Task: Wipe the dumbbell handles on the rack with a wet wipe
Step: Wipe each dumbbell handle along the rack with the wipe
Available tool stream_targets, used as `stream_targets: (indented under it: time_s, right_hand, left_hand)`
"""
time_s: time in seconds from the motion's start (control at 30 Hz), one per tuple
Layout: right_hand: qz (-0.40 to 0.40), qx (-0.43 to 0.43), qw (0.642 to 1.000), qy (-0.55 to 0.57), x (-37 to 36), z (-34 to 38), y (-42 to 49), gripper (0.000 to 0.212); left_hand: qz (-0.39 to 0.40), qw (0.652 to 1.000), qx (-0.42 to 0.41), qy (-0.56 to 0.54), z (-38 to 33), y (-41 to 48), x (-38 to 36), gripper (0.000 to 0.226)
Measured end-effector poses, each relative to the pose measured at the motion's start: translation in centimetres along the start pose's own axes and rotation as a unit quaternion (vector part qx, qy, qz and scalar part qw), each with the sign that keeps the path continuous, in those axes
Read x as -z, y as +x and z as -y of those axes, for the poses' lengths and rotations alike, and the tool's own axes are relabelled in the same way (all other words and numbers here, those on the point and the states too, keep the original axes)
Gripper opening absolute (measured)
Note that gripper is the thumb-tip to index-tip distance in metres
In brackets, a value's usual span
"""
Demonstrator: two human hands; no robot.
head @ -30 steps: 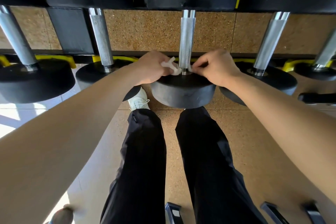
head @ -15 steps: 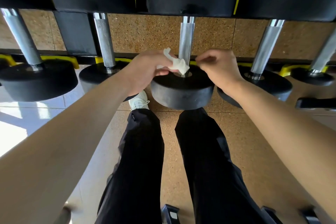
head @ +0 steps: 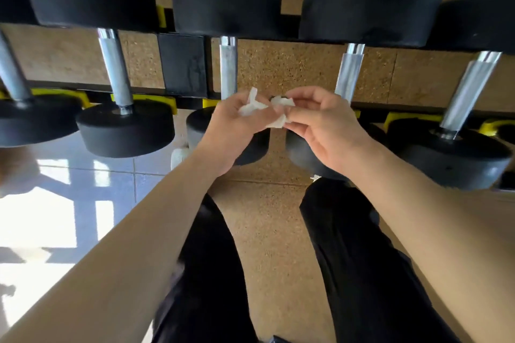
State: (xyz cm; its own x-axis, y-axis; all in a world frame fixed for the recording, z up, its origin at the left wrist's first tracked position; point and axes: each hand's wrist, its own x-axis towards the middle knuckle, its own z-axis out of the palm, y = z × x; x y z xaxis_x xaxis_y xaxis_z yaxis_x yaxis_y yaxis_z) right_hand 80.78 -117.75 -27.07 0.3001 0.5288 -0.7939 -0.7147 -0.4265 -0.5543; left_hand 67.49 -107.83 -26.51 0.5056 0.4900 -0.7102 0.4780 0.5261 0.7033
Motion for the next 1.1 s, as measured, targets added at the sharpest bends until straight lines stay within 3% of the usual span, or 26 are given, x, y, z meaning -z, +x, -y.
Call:
stream_targets:
  time_s: [0.13, 0.2, 0.3, 0.43, 0.5, 0.6, 0.7, 0.83, 1.0, 1.1]
  right_hand:
    - [0.006, 0.006, 1.000, 0.012, -4.0, -1.7, 0.3, 0.024]
    - [-0.039, 0.049, 0.996, -0.064, -5.5, -3.2, 1.0, 0.019]
    - [-0.122, 0.116, 0.933, -0.317, -6.8, -5.9, 2.0, 0.022]
    - [-0.133, 0.118, 0.878, -0.445, -8.1, -9.8, 2.6, 0.055]
    - [-0.159, 0.131, 0.867, -0.453, -8.3, -10.7, 3.2, 0.068]
    - [-0.157, 0.114, 0.875, -0.443, -8.0, -10.5, 3.6, 0.063]
    - [-0.136, 0.104, 0.880, -0.443, -7.8, -10.5, 3.5, 0.060]
    - [-0.127, 0.099, 0.892, -0.423, -7.9, -10.4, 3.4, 0.057]
    - [-0.124, 0.096, 0.888, -0.433, -7.7, -10.4, 3.5, 0.042]
    - [-0.124, 0.096, 0.888, -0.433, -7.6, -10.4, 3.6, 0.040]
  left_hand:
    - [0.012, 0.993, -0.042, 0.112, -0.2, 0.3, 4.6, 0.024]
    - [0.003, 0.990, -0.049, 0.129, -0.3, 0.6, 6.8, 0.022]
    - [-0.076, 0.988, -0.043, 0.125, 0.1, 2.4, 10.3, 0.016]
    - [-0.118, 0.987, -0.041, 0.100, 0.7, 5.0, 11.7, 0.021]
    - [-0.156, 0.983, -0.046, 0.088, 1.2, 6.2, 10.8, 0.027]
    - [-0.183, 0.978, -0.053, 0.082, 2.0, 7.1, 8.9, 0.029]
    - [-0.148, 0.960, -0.032, 0.235, 3.0, 7.0, 9.0, 0.012]
    - [-0.057, 0.922, 0.007, 0.382, 3.1, 6.2, 10.5, 0.022]
    - [-0.169, 0.926, -0.118, 0.317, 0.2, 6.9, 9.1, 0.023]
    - [-0.182, 0.918, -0.163, 0.313, -0.3, 8.0, 7.4, 0.024]
